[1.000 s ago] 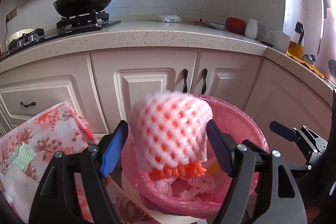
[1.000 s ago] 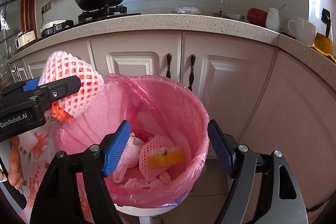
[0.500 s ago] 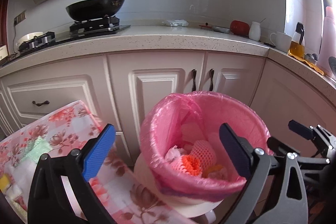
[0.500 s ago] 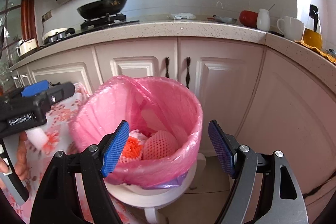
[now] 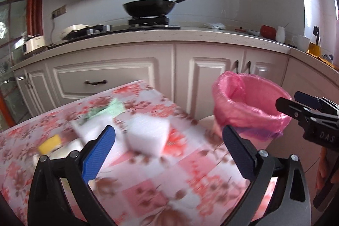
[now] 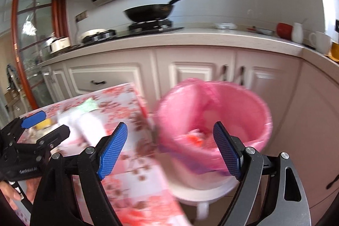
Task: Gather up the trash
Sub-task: 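Return both tools from the bin to the table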
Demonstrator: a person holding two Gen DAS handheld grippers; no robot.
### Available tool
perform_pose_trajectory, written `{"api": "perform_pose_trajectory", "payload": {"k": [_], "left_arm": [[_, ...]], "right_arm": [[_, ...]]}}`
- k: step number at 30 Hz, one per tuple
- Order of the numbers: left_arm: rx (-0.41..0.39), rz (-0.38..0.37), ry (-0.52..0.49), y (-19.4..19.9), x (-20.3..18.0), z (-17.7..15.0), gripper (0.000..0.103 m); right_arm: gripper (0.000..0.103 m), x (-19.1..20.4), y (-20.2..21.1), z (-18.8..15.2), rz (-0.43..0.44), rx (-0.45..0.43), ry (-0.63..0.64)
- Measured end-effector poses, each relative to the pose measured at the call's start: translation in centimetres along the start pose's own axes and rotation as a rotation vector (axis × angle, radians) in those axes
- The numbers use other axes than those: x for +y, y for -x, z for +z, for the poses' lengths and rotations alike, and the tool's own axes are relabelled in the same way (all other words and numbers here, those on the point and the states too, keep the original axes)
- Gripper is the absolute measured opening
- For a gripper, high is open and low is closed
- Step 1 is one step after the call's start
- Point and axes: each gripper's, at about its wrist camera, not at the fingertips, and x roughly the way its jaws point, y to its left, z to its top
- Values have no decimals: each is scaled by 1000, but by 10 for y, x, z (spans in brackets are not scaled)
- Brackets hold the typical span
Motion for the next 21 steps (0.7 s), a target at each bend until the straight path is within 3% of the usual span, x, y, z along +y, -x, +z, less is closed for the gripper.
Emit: {"api": "perform_pose_trajectory", "payload": {"k": [10, 17, 21], "left_arm": [[19, 159, 106, 65, 103, -54, 98], [72, 323, 226, 84, 185, -89, 98], [91, 373, 291, 89, 220, -98, 98]], "right_arm": [[78, 109, -16, -28, 142, 84, 93], [78, 179, -40, -46, 235, 155, 200], [78, 211, -57, -52, 280, 189, 257]]}}
